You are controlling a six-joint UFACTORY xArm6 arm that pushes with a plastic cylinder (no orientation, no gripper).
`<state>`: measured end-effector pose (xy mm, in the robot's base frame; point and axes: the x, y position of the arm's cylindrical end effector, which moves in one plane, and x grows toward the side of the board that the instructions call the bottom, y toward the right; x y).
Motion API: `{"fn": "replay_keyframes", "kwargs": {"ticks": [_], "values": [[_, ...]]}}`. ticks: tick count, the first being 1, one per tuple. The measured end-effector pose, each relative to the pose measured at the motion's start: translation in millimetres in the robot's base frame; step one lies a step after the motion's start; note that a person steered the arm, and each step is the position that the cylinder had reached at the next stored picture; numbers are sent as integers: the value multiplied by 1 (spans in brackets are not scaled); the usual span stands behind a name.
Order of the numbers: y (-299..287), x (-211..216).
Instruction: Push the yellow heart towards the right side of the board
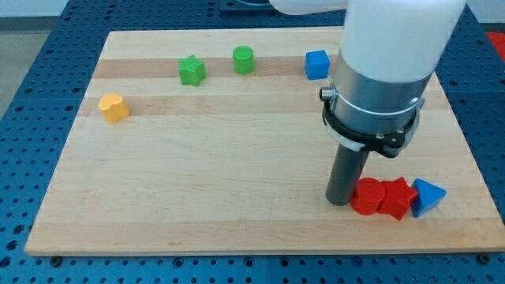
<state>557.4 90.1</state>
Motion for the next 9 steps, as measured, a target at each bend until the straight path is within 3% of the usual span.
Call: {"fn": "replay_keyframes", "kwargs": {"ticks": [1,5,6,8,9], "values": [[-56,-20],[-231,-187],[-273,-207],[-392,-207],[-394,-202]]}}
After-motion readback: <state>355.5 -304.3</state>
